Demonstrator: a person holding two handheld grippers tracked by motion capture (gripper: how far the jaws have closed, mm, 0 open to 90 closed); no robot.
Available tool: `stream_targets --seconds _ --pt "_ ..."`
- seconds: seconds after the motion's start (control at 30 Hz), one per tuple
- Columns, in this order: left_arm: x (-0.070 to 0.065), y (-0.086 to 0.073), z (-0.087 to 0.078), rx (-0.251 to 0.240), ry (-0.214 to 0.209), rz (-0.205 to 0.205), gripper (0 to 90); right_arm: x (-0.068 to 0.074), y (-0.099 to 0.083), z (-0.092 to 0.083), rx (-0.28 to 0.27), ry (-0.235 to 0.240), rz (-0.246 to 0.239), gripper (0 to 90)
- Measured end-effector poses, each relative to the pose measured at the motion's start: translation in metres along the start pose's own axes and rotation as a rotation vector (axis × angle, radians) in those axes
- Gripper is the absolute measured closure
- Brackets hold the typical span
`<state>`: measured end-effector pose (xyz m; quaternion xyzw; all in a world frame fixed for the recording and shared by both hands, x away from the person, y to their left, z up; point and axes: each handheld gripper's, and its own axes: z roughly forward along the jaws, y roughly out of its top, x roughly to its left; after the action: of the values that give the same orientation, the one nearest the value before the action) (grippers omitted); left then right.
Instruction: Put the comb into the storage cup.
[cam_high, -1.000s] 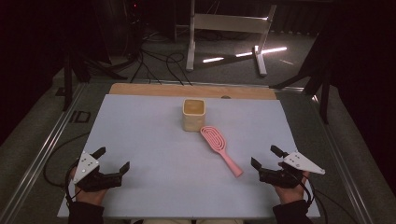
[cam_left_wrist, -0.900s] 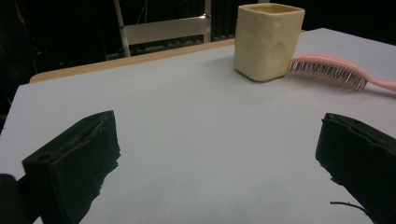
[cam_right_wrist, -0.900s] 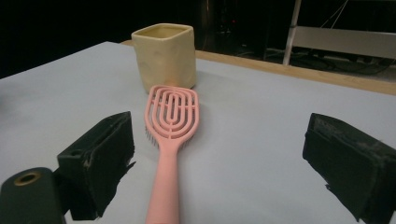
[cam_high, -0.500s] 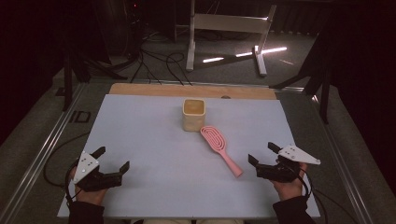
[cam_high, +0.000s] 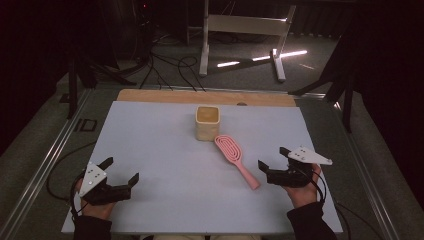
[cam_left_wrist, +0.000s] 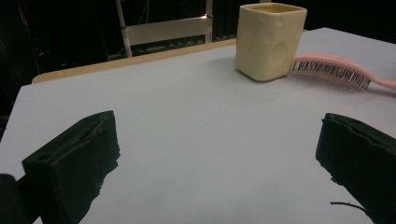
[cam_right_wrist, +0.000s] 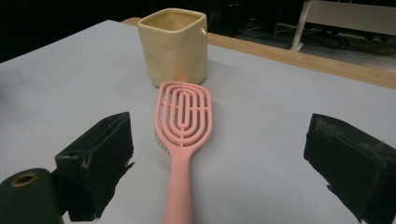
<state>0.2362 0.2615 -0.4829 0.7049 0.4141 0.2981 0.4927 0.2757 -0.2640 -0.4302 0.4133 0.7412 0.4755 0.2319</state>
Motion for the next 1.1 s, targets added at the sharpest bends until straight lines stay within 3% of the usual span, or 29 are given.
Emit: stream_targets --seconds 1.1 --pt "0.0 -0.001 0.002 0.018 0.006 -0.001 0.1 0.017 0.037 0.047 0.123 0.007 -0.028 8.3"
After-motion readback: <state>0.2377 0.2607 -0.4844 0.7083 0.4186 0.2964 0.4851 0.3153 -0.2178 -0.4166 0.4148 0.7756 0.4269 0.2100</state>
